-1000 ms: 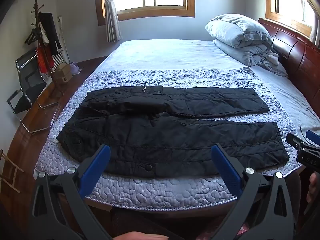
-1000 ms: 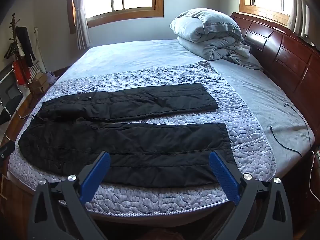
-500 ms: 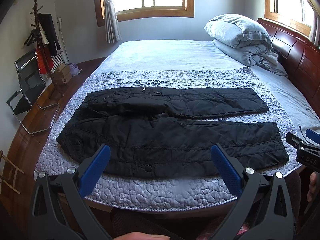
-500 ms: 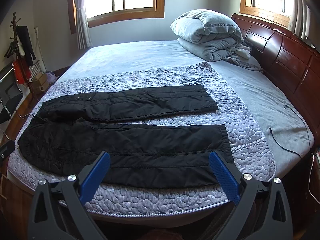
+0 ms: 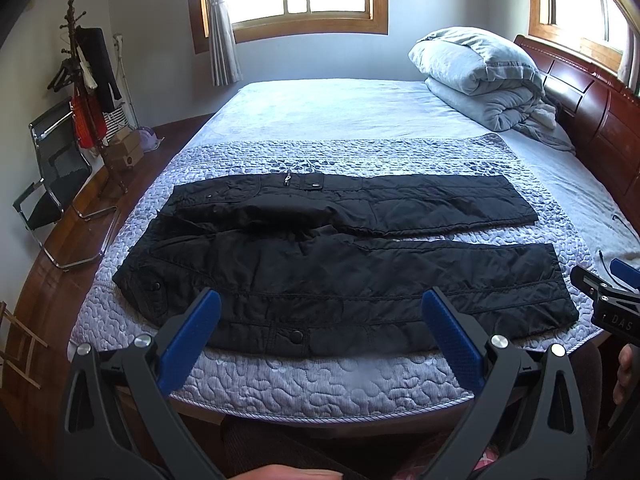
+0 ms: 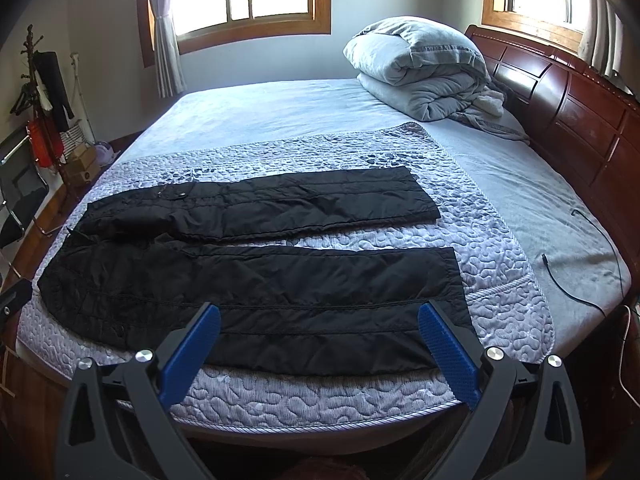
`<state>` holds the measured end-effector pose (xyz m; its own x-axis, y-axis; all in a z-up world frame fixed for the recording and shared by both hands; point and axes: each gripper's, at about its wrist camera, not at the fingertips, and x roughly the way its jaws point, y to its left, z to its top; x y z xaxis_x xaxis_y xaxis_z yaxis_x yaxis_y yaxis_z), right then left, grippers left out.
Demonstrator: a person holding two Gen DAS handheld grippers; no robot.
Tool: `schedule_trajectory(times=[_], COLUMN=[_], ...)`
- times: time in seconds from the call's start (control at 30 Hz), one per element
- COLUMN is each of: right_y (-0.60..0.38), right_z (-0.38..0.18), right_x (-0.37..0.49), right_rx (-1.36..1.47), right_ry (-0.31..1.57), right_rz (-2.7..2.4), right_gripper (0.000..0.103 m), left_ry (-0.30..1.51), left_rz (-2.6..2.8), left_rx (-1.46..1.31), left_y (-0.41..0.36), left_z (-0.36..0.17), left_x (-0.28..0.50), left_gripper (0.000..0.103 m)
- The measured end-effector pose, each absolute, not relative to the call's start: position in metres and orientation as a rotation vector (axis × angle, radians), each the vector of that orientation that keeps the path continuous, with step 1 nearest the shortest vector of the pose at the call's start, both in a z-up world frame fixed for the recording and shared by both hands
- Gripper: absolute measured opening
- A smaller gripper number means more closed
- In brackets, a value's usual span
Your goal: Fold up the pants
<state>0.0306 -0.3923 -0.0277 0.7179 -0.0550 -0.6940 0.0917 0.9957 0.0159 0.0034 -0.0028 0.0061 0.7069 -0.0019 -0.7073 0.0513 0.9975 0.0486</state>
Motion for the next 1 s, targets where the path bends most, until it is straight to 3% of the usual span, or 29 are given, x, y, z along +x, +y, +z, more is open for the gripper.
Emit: schedule_trajectory(times=[1.0], right_y=[-0.3921], right_z=[-0.0363], right_x=[0.0367], right_rx=[0.046], right_ry=[0.790], right_rz=[-0.073], right_gripper=[0.099], left_ry=[0.795], left_rz=[-0.027], left_rx=[0.071], left_y=[-0.0033], left_z=[-0.0032], left_x=[0.0062], left_gripper=[0.100])
